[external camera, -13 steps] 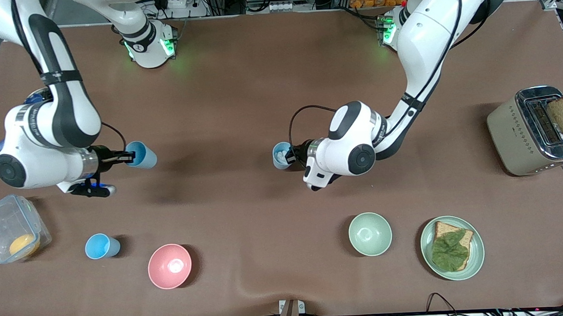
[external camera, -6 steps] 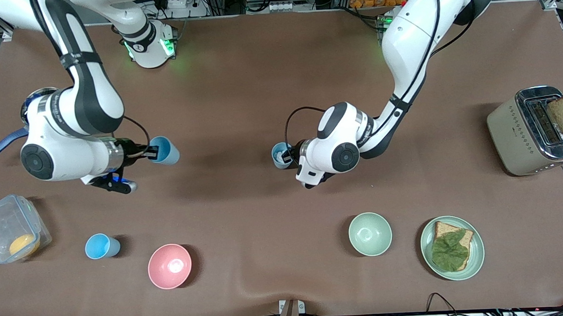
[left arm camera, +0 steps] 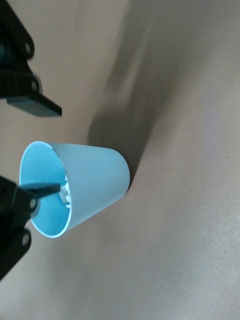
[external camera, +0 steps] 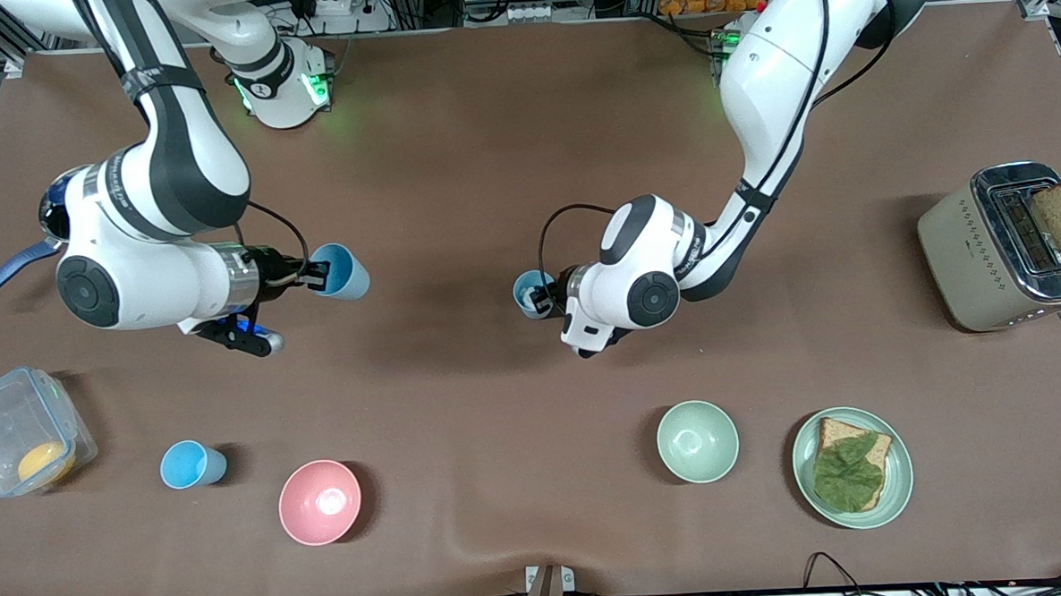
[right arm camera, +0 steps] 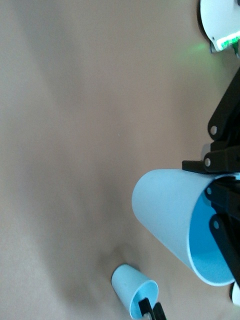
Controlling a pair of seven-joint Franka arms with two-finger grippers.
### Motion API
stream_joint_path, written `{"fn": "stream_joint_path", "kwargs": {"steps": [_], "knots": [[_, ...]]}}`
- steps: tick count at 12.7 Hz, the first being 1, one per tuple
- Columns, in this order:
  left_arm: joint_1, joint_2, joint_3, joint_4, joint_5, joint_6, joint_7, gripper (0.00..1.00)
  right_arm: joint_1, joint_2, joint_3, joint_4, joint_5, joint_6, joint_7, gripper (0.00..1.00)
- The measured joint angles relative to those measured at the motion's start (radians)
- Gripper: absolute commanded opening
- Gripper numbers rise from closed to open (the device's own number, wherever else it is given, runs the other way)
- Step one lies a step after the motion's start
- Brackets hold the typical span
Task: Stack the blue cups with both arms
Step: 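Carry the right cup toward the left cup while the left gripper holds, then lower the right gripper's cup into the left gripper's cup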
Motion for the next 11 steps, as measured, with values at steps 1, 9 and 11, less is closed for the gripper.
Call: {"fn": "stream_joint_path", "kwargs": {"steps": [1, 9, 11], "knots": [[0.0, -0.002, 0.0, 0.004, 0.0, 0.002, -0.022, 1.0, 0.011, 0.0, 0.0, 0.007, 0.011, 0.0, 0.016, 0.0], [0.084, -0.168, 0.003, 0.026, 0.0, -0.079, -0.052, 1.0, 0.23, 0.014, 0.002, 0.03, 0.045, 0.151, 0.249, 0.0], [0.131, -0.225, 0.005, 0.026, 0.0, -0.112, -0.052, 1.0, 0.311, 0.048, 0.002, 0.029, 0.045, 0.26, 0.309, 0.0]]}}
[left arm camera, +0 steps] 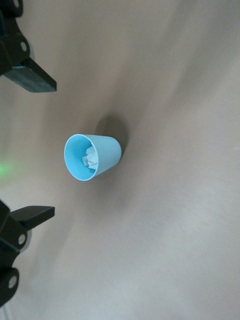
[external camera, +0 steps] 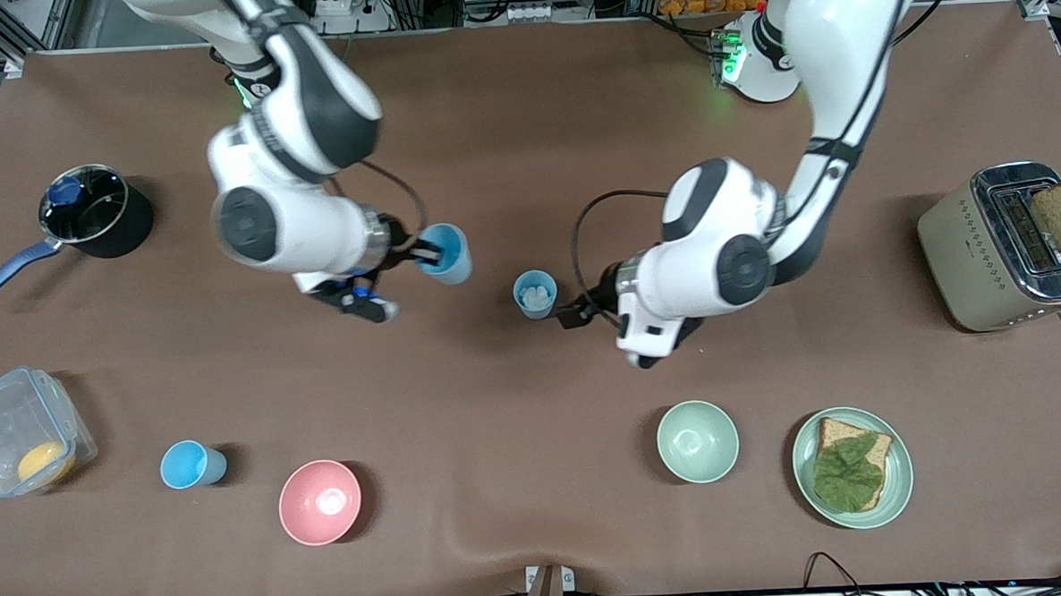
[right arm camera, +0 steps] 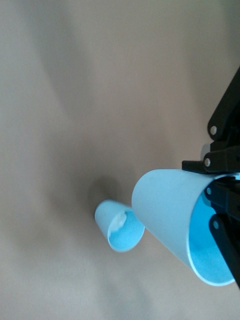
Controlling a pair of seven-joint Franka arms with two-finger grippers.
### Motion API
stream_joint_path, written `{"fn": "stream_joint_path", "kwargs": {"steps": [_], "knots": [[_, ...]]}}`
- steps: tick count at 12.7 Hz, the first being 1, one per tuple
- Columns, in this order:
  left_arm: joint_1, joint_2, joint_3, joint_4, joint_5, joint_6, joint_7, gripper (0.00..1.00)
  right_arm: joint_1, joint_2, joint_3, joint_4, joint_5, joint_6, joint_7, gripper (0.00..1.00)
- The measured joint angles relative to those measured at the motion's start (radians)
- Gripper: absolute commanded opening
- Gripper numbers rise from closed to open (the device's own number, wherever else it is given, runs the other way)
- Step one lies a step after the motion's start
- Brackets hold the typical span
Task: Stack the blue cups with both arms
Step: 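Lower the right gripper's cup into the left gripper's cup, then open the right gripper while the left gripper withdraws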
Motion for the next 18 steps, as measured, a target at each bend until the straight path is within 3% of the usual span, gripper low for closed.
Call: {"fn": "stream_joint_path", "kwargs": {"steps": [4, 9, 14, 15, 18], "knots": [[0.11, -0.079, 0.004, -0.001, 0.009, -0.062, 0.0, 1.0, 0.085, 0.109, 0.0, 0.01, 0.002, 0.178, 0.057, 0.0], [0.174, -0.172, 0.005, 0.001, 0.125, -0.065, 0.087, 1.0, 0.123, 0.217, -0.001, 0.108, 0.004, 0.186, 0.099, 0.0], [0.224, -0.33, 0.023, 0.004, 0.211, -0.128, 0.386, 1.0, 0.162, 0.254, -0.002, 0.124, 0.004, 0.187, 0.13, 0.0], [0.244, -0.342, 0.028, 0.002, 0.218, -0.15, 0.435, 1.0, 0.163, 0.254, -0.002, 0.125, 0.004, 0.189, 0.13, 0.12], [0.328, -0.344, 0.044, 0.003, 0.23, -0.208, 0.625, 1.0, 0.159, 0.255, -0.02, 0.128, -0.004, 0.189, 0.124, 0.96]]}}
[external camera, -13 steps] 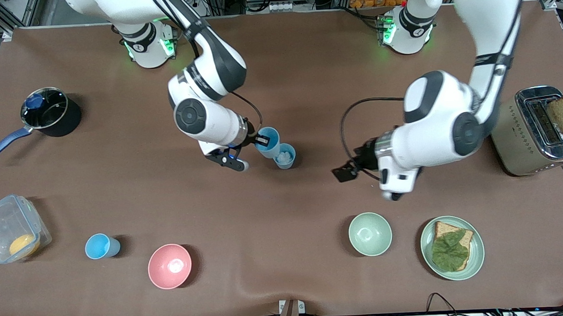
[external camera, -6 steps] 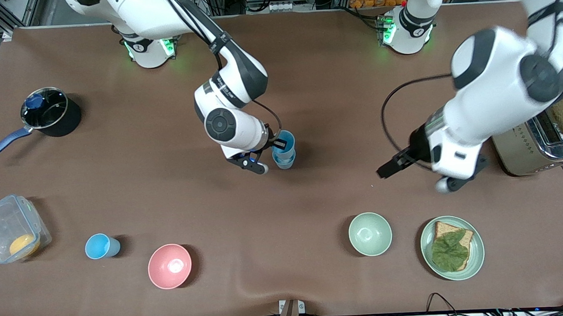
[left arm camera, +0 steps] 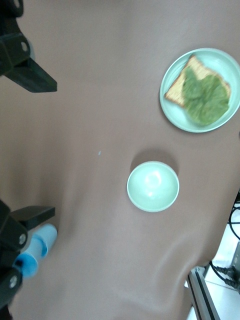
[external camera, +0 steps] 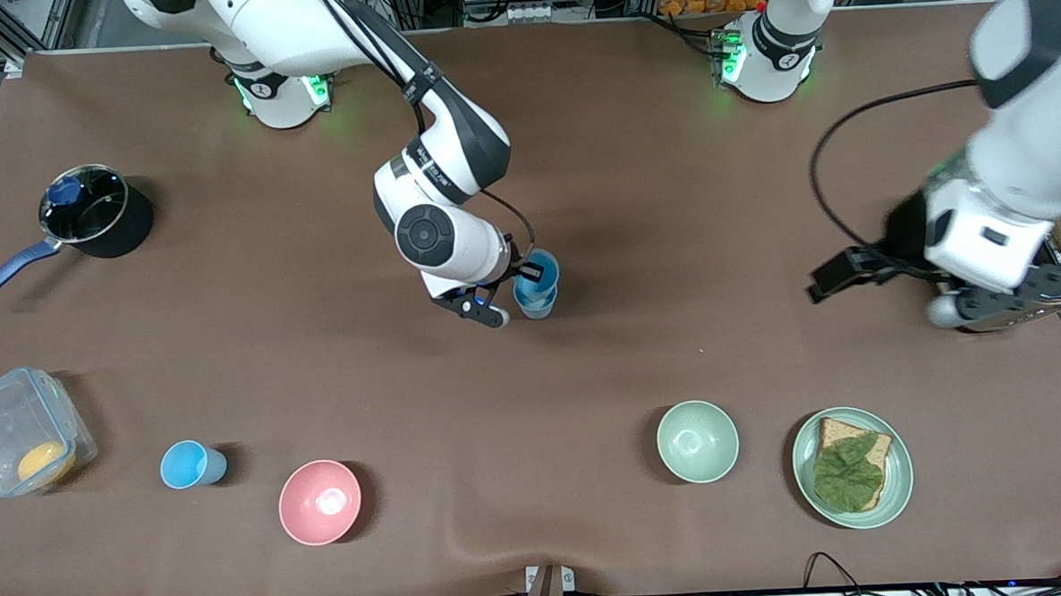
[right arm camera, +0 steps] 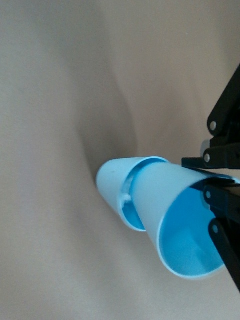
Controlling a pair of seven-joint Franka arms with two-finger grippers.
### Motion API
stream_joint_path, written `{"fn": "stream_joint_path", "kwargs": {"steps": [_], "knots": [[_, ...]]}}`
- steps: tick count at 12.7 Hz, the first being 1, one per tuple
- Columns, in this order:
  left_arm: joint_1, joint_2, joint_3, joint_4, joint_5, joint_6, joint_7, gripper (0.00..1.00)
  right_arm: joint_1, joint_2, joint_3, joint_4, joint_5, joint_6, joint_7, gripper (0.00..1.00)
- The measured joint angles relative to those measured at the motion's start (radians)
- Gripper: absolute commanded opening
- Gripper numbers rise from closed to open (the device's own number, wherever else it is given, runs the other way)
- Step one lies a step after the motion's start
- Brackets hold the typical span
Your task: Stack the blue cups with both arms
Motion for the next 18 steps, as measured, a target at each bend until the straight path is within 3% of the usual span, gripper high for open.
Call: {"fn": "stream_joint_path", "kwargs": {"steps": [1, 4, 7, 11, 18], "knots": [[0.011, -0.003, 0.012, 0.003, 0.018, -0.002, 0.077, 1.0, -0.004, 0.0, -0.005, 0.004, 0.0, 0.0, -0.002, 1.0], [-0.003, -0.054, 0.068, 0.004, 0.06, -0.015, 0.228, 1.0, -0.041, -0.007, -0.012, 0.025, -0.003, -0.042, -0.061, 1.0], [-0.029, -0.146, 0.145, -0.086, 0.064, -0.037, 0.333, 1.0, -0.174, -0.077, -0.02, 0.045, -0.014, -0.256, -0.33, 1.0], [-0.031, -0.172, 0.161, -0.113, 0.064, -0.037, 0.356, 1.0, -0.376, -0.216, -0.024, 0.013, -0.23, -0.436, -0.656, 1.0], [-0.023, -0.183, 0.168, -0.088, 0.064, -0.126, 0.361, 1.0, -0.56, -0.487, -0.023, -0.047, -0.424, -0.494, -0.961, 1.0]]}}
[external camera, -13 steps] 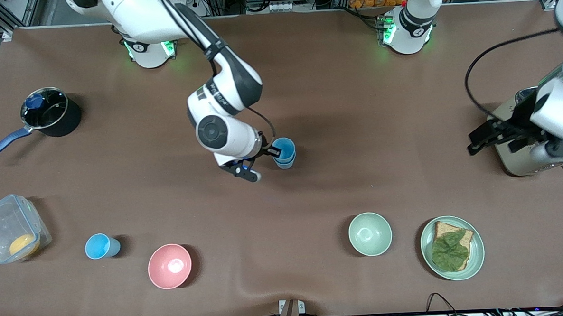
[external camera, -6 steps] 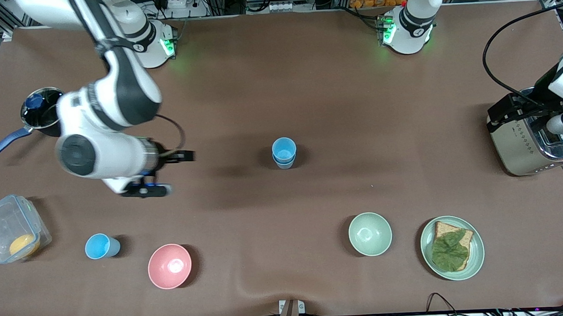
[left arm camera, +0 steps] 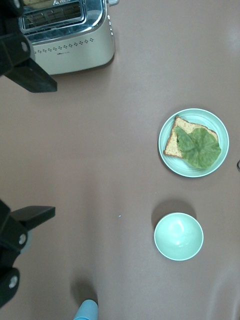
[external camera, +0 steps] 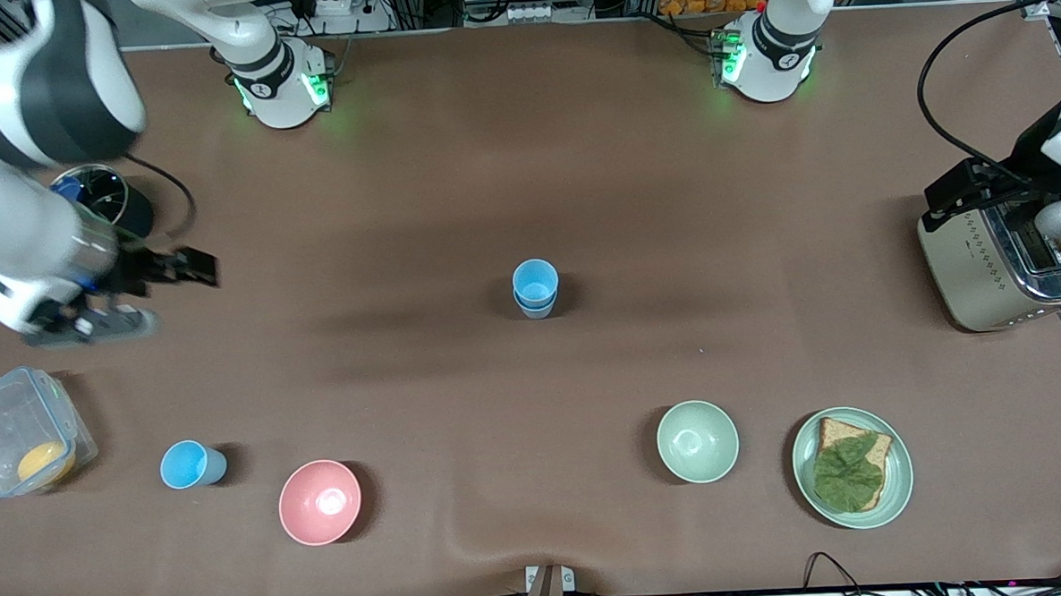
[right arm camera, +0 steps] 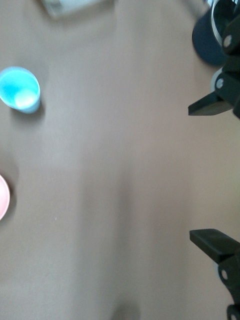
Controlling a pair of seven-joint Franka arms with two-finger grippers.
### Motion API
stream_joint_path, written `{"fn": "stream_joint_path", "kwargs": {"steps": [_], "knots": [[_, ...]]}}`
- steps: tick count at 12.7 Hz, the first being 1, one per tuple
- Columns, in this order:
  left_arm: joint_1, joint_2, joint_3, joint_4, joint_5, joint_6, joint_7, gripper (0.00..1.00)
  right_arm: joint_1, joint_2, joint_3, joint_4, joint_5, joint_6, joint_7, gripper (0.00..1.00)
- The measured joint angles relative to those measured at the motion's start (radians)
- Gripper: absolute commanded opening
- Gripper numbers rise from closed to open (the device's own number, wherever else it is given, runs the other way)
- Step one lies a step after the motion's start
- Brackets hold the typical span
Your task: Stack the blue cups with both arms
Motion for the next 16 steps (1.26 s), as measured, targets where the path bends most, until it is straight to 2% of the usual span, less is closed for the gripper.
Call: {"fn": "stream_joint_path", "kwargs": {"steps": [4, 8, 11, 16], "knots": [[0.005, -0.001, 0.005, 0.001, 0.0, -0.017, 0.0, 1.0, -0.116, -0.093, 0.0, 0.002, -0.007, -0.074, -0.067, 1.0], [0.005, -0.013, 0.005, 0.003, 0.005, -0.044, 0.0, 1.0, -0.118, -0.105, 0.015, 0.025, 0.014, -0.11, 0.016, 1.0], [0.004, -0.027, 0.002, 0.003, 0.047, -0.072, 0.0, 1.0, -0.118, -0.106, 0.017, 0.061, 0.018, -0.149, 0.011, 1.0], [0.005, -0.034, 0.003, 0.003, 0.05, -0.076, 0.0, 1.0, -0.118, -0.117, 0.016, 0.066, 0.018, -0.153, -0.041, 1.0]]}}
